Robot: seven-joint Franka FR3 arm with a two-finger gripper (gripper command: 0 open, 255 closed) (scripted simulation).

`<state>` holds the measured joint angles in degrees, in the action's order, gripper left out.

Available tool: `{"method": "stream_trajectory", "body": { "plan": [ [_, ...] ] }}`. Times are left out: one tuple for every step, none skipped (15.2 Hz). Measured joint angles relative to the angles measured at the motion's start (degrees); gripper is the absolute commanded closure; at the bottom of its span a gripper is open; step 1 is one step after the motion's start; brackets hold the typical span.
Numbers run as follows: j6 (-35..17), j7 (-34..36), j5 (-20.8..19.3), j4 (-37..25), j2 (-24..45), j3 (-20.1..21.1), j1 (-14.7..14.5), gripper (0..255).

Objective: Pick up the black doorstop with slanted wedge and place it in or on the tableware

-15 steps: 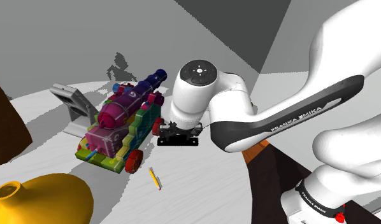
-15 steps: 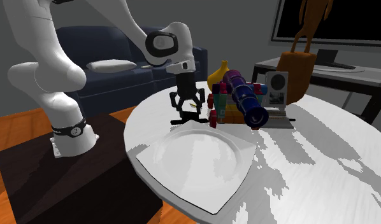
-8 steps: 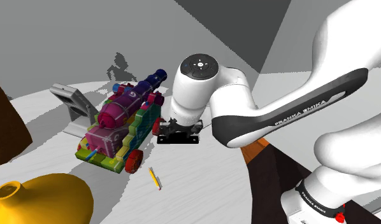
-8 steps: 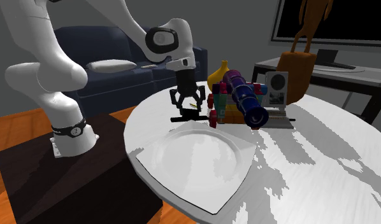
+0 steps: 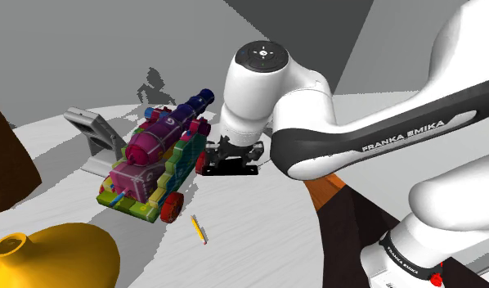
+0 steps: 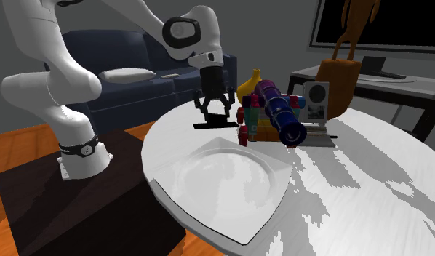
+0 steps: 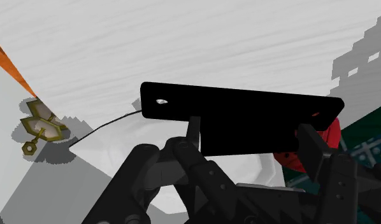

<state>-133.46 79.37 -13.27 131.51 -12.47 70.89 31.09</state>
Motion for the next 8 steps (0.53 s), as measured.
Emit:
{"method": "stream_trajectory", "body": {
  "plan": [
    [0.7,-0.7,0.8,-0.4,-0.5,-0.8,-0.7,255],
    [1.2,-1.6,1.7,-0.6,-1.2,-1.8,-1.6,255],
    [1.8,-2.5,2.8,-0.8,-2.1,-3.0,-2.7,255],
    [2.3,-3.1,3.2,-1.2,-2.4,-3.5,-3.1,255],
    [3.1,-3.5,3.5,-1.9,-2.6,-3.9,-3.3,255],
    [3.7,-4.2,4.2,-2.2,-3.2,-4.7,-3.9,255],
    [4.3,-5.0,5.1,-2.4,-3.9,-5.7,-4.8,255],
    [4.9,-5.3,5.3,-2.9,-4.1,-6.0,-4.9,255]
  ]
}}
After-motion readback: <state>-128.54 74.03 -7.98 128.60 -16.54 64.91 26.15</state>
